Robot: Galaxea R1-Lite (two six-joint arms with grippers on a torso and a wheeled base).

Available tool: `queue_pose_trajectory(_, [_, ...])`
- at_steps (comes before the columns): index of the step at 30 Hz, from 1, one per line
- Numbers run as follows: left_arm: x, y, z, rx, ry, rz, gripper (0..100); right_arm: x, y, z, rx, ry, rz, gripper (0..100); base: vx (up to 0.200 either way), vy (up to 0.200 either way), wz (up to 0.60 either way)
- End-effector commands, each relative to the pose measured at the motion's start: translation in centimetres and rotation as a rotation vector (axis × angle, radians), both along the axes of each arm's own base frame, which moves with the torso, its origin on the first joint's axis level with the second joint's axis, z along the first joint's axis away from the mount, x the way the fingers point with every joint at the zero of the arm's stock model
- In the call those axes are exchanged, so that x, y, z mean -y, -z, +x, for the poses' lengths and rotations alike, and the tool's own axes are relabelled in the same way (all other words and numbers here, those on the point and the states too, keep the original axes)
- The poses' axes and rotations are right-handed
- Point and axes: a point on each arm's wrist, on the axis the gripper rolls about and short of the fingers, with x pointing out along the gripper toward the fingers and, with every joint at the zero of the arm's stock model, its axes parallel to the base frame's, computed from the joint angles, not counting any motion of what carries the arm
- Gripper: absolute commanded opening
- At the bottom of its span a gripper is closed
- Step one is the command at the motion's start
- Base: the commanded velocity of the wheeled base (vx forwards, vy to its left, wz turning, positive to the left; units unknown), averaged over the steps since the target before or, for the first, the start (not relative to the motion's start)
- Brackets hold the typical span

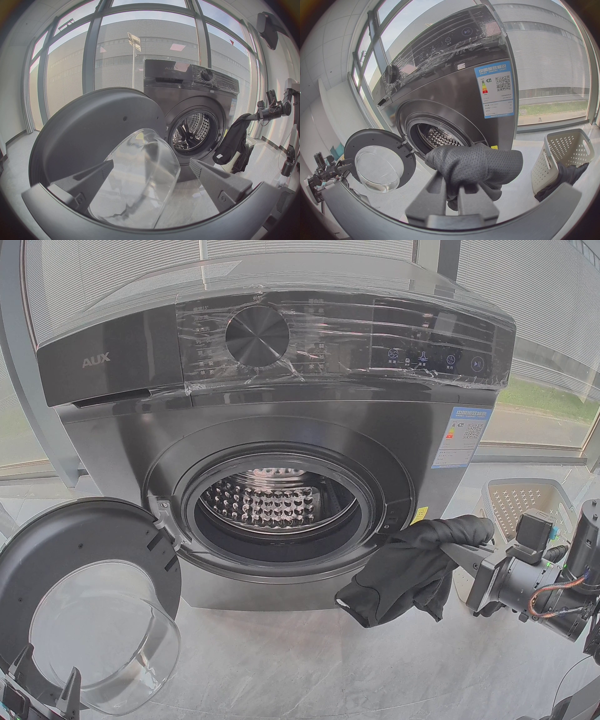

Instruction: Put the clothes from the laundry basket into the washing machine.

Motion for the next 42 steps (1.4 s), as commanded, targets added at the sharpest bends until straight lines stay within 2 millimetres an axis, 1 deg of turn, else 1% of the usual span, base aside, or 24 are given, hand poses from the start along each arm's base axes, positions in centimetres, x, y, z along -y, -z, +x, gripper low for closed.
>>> queue_pose_trajectory(1, [0.0,0.4,0.0,0.003,0.001,0.000,100,-0.1,0.3,-0.2,-0.010,-0.008,-0.008,0,0.000,0.000,0.00])
queue_pose_trajectory(4, [0.0,0.4,0.0,0.003,0.001,0.001,100,-0.4,0.6,-0.7,-0.018,-0.043,-0.010,0,0.000,0.000,0.00])
queue_pose_trajectory(13, [0.0,0.4,0.0,0.005,-0.004,0.009,100,-0.8,1.1,-1.3,-0.036,-0.101,-0.025,0,0.000,0.000,0.00])
queue_pose_trajectory(21, [0.0,0.4,0.0,0.006,-0.002,0.009,100,-0.7,1.1,-1.3,-0.042,-0.132,-0.013,0,0.000,0.000,0.00])
queue_pose_trajectory(24, [0.0,0.4,0.0,0.006,-0.002,0.009,100,-0.9,0.8,-1.3,-0.033,-0.142,0.001,0,-0.200,0.000,0.00])
queue_pose_trajectory(27, [0.0,0.5,0.0,0.005,0.001,0.016,100,-1.2,0.6,-1.1,-0.013,-0.161,0.016,0,0.000,0.000,0.00])
queue_pose_trajectory(31, [0.0,0.5,0.0,0.005,0.002,0.039,100,-2.2,0.5,-0.3,0.007,-0.200,0.035,0,0.000,0.000,0.00])
queue_pose_trajectory(36, [0.0,0.5,0.0,0.003,-0.002,0.041,100,-3.2,1.1,0.6,0.010,-0.205,0.030,0,0.000,0.000,0.00])
queue_pose_trajectory(38, [0.0,0.4,0.0,0.007,-0.001,0.049,100,-3.5,1.1,0.9,0.029,-0.204,0.044,0,0.000,0.000,0.00])
queue_pose_trajectory(39, [0.0,-0.1,-0.1,0.034,0.003,0.044,100,-3.7,1.0,1.0,0.040,-0.202,0.052,0,0.000,0.000,0.00])
queue_pose_trajectory(40, [0.1,-1.5,-0.5,0.102,0.018,0.028,100,-3.9,0.9,1.1,0.050,-0.202,0.062,0,0.000,0.000,0.00])
queue_pose_trajectory(41, [0.1,-3.7,-1.2,0.176,0.045,0.026,100,-4.1,0.8,1.1,0.056,-0.205,0.067,0,0.000,0.000,0.00])
queue_pose_trajectory(42, [0.2,-5.2,-1.7,0.218,0.084,0.029,100,-4.3,0.9,1.1,0.058,-0.210,0.069,0,0.000,0.000,0.00])
